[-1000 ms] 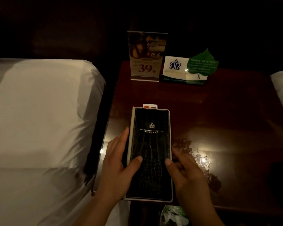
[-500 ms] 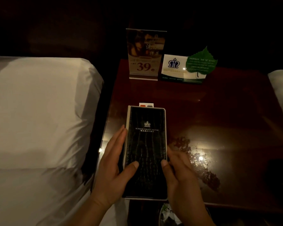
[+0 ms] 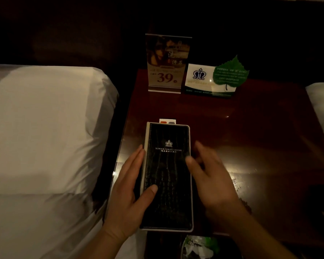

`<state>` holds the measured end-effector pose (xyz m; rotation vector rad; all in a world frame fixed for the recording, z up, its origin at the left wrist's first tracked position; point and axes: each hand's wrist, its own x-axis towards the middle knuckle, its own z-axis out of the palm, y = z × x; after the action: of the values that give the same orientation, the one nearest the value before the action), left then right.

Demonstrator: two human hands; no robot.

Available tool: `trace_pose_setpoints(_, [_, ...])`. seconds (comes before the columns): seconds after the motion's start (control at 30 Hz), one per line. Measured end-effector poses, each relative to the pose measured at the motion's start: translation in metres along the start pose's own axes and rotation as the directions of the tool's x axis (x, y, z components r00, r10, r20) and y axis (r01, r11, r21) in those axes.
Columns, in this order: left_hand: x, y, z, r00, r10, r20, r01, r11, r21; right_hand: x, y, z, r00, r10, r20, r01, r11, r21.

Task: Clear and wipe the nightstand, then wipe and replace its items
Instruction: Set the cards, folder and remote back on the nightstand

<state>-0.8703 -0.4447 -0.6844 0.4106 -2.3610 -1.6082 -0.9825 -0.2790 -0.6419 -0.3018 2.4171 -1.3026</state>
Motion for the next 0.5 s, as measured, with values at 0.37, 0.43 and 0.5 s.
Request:
trace_pose_setpoints(0.37, [0.002, -0.001, 0.003, 1.0, 0.012, -0.026, -0.012, 1.0, 0.02, 0.083, -0.033, 0.003, 0.99, -0.013, 0.142, 0.049, 0.967, -0.25])
trace_pose_setpoints(0.43, [0.002, -0.002, 0.002, 1.0, 0.019, -0.025, -0.018, 1.0, 0.024, 0.079, -0.031, 0.005, 0.989, -0.054, 0.137, 0.088, 0.963, -0.255])
trace_pose_setpoints(0.5, [0.002, -0.002, 0.002, 0.999, 0.027, -0.023, -0.027, 0.999, 0.021, 0.077, -0.03, 0.006, 0.989, -0.078, 0.125, 0.109, 0.957, -0.268])
